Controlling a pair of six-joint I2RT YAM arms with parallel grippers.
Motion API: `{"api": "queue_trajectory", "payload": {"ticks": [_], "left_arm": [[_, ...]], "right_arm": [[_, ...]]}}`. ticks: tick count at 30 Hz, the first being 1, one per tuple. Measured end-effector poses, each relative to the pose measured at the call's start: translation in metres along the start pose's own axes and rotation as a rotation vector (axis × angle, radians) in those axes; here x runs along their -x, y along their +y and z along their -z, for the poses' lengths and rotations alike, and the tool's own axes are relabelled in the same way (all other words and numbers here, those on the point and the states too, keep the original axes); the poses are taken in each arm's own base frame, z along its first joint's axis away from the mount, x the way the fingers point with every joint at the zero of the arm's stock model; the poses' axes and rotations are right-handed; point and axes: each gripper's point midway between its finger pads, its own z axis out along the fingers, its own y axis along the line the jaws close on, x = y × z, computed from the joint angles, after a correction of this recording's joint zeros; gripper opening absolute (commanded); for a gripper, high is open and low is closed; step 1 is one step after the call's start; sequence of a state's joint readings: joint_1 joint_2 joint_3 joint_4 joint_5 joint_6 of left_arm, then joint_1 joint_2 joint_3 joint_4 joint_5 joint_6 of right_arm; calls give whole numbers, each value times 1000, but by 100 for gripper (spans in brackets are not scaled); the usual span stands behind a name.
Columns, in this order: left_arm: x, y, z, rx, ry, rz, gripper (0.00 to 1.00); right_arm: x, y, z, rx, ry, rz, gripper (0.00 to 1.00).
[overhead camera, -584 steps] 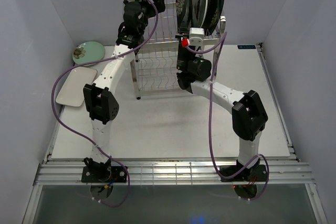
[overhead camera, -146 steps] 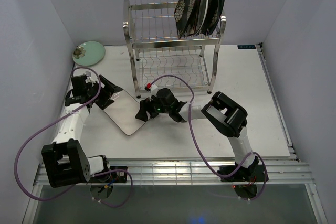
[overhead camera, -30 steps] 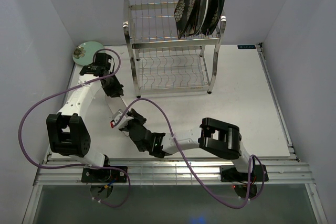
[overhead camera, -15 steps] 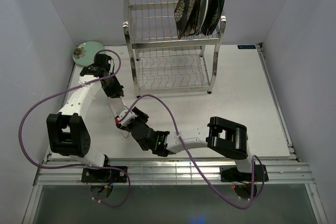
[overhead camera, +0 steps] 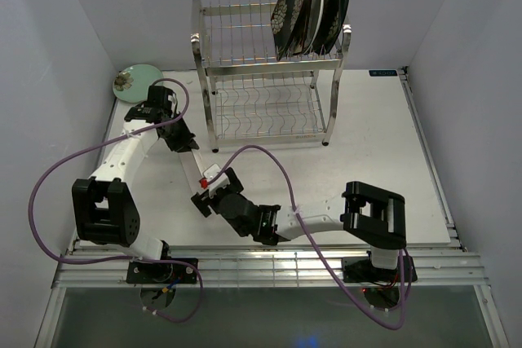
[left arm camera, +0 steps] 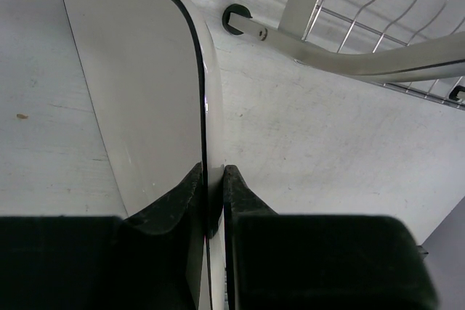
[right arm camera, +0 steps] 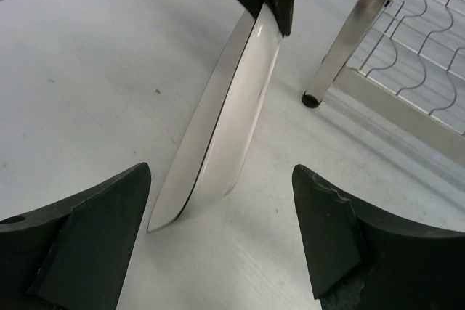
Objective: Load the plates into the dish rack
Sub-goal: Pick up the plate at the center of the board.
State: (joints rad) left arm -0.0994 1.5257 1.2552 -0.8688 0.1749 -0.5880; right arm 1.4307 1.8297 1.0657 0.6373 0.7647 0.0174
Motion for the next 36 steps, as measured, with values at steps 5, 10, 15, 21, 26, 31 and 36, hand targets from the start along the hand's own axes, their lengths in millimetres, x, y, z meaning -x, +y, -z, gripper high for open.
{"api": "queue_trajectory", "payload": {"ticks": [5, 10, 15, 21, 26, 31, 36], "left_arm": [[1, -8, 0, -43, 0, -5, 0], [0, -13, -1, -73, 8, -8, 0], [-4, -17, -4, -109, 23, -12, 0], [-3, -22, -4, -135, 23, -17, 0], [-3, -22, -4, -136, 22, -17, 0], [-3, -23, -4, -139, 23, -14, 0], [-3, -24, -4, -144, 24, -15, 0]], "right_arm": [[-34, -3, 9, 25, 45, -26, 85], [-53, -8, 18, 28, 37, -70, 84], [-57, -14, 26, 33, -26, -130, 83], [-44, -4, 21, 87, -120, -204, 83], [-41, -1, 24, 117, -151, -232, 84], [-39, 0, 24, 120, -160, -258, 84], [-56, 4, 20, 119, -137, -253, 83]]}}
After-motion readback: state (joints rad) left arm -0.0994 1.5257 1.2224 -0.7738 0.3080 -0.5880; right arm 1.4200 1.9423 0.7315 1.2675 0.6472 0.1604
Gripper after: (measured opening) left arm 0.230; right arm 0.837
